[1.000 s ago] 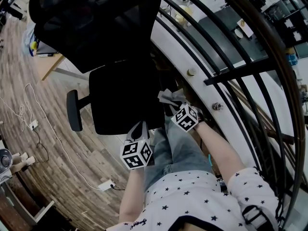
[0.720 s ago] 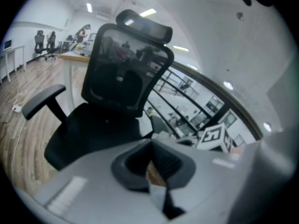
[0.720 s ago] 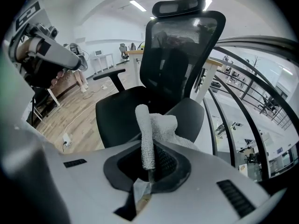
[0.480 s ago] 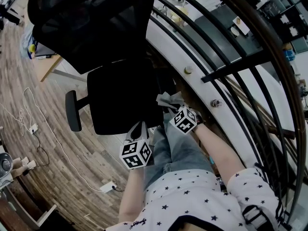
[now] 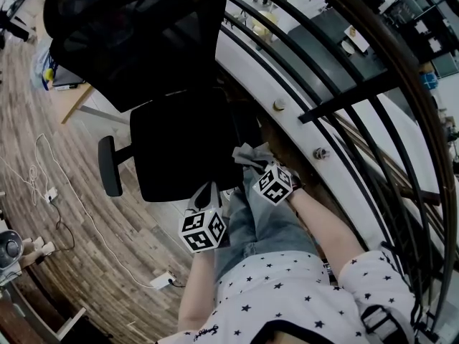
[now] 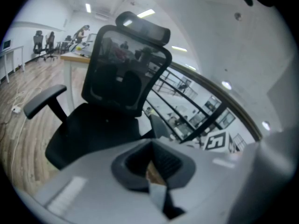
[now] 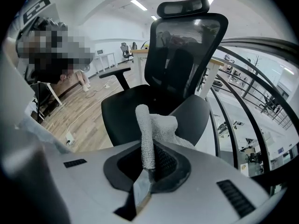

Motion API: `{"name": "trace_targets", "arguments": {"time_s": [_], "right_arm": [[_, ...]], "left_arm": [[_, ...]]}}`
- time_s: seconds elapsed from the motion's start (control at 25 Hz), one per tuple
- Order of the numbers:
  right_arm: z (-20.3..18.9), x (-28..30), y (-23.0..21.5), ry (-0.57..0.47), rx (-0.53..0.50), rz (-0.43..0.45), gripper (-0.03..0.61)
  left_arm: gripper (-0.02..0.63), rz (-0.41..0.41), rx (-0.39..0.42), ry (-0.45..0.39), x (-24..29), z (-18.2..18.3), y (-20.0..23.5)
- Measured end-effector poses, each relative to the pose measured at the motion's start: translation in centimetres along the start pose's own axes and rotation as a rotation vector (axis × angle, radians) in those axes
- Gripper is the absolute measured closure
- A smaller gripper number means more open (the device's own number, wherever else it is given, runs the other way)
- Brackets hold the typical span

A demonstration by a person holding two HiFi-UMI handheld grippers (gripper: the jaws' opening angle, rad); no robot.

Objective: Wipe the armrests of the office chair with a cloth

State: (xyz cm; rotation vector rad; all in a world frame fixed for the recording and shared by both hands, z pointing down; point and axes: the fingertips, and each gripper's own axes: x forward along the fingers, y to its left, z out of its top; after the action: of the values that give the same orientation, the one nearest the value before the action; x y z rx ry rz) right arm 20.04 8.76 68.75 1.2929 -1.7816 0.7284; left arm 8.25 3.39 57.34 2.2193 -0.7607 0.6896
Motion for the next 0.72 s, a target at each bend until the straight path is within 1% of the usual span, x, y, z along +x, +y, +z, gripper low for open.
{"name": "trace_targets", "arguments": {"time_s": [0.16, 0.32, 0.72], "right_arm": [[-0.6, -0.1, 1.3, 0.014, -0.008, 0.029, 0.554], [-1.8, 0.1, 2.7, 0.045, -0.064, 0.048, 0.554], [-1.1, -0.3, 2.9, 0.03, -0.064, 0.074, 0.554]], "left_arm": [[0.606, 0.005, -0.003, -0.006, -0.3, -0.2, 0.0], [0.606, 0.007, -0.007, -0.01, -0.4, -0.2, -0.1], [0.607, 0.029, -0.014, -0.021, -0.8, 0.1, -0.2]]}}
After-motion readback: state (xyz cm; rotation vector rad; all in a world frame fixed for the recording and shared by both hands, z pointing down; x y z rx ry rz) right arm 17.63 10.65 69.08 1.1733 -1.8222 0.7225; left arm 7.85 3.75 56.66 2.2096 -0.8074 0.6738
